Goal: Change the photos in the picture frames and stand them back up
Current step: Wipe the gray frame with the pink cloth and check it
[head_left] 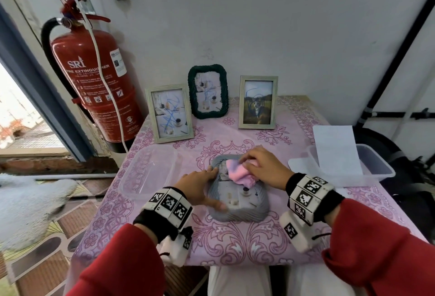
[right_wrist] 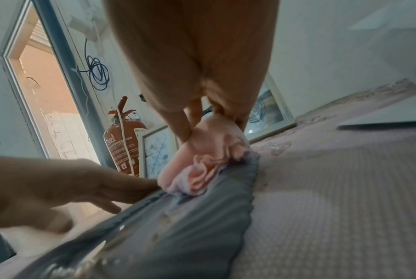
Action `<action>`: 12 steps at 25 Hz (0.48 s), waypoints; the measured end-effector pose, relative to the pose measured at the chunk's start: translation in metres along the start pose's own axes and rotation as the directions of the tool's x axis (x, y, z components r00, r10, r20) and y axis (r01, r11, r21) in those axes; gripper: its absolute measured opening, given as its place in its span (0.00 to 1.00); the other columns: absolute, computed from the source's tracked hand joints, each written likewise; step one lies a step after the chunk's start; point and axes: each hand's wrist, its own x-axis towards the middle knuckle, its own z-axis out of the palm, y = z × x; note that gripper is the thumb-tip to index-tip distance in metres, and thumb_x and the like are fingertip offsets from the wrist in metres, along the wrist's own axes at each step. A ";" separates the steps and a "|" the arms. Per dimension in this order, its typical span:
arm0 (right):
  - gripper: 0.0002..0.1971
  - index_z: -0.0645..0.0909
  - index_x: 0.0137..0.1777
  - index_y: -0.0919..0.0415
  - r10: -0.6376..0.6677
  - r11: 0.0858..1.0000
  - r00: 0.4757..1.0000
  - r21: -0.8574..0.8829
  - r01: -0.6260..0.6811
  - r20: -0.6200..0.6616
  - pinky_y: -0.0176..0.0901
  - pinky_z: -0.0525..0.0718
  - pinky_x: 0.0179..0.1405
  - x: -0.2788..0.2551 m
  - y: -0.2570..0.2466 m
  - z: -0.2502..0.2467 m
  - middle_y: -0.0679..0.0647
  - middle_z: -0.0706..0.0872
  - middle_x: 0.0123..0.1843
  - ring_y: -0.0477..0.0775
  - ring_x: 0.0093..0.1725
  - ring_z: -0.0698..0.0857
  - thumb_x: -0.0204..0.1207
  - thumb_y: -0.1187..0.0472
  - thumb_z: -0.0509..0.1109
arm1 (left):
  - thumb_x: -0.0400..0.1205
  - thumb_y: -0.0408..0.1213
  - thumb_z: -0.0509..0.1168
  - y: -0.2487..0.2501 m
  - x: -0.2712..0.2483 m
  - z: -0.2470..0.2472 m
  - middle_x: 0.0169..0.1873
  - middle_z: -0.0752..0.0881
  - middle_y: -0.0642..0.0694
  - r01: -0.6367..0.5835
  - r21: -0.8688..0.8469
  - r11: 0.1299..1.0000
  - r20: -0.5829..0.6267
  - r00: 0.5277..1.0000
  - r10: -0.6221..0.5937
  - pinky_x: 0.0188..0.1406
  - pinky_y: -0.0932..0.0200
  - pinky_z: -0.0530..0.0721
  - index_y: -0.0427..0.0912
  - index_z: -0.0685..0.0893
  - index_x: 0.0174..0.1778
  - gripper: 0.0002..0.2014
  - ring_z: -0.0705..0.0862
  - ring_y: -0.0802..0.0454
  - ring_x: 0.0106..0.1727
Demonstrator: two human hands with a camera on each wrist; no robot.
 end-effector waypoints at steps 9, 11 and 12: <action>0.24 0.75 0.63 0.62 0.268 0.953 0.949 0.188 -0.236 -0.164 0.40 0.77 0.49 -0.005 0.011 -0.001 0.56 0.80 0.51 0.55 0.54 0.81 0.71 0.54 0.76 | 0.80 0.35 0.63 0.030 0.022 0.016 0.39 0.84 0.46 -0.008 -0.464 0.886 -0.427 0.878 -0.216 0.43 0.59 0.80 0.39 0.80 0.60 0.13 0.82 0.48 0.43; 0.22 0.77 0.62 0.61 0.256 0.954 0.950 0.208 -0.218 -0.177 0.38 0.74 0.47 -0.007 0.013 -0.002 0.53 0.79 0.48 0.52 0.51 0.79 0.71 0.52 0.75 | 0.81 0.35 0.62 0.034 0.025 0.020 0.36 0.81 0.49 -0.019 -0.505 0.863 -0.388 0.898 -0.207 0.33 0.67 0.73 0.41 0.78 0.63 0.14 0.79 0.51 0.40; 0.21 0.78 0.61 0.60 0.256 0.950 0.951 0.227 -0.214 -0.172 0.37 0.73 0.48 -0.007 0.013 -0.002 0.52 0.79 0.48 0.51 0.51 0.79 0.71 0.52 0.75 | 0.82 0.35 0.61 0.036 0.027 0.022 0.36 0.81 0.50 -0.031 -0.526 0.850 -0.376 0.905 -0.200 0.33 0.68 0.72 0.41 0.77 0.64 0.15 0.79 0.52 0.40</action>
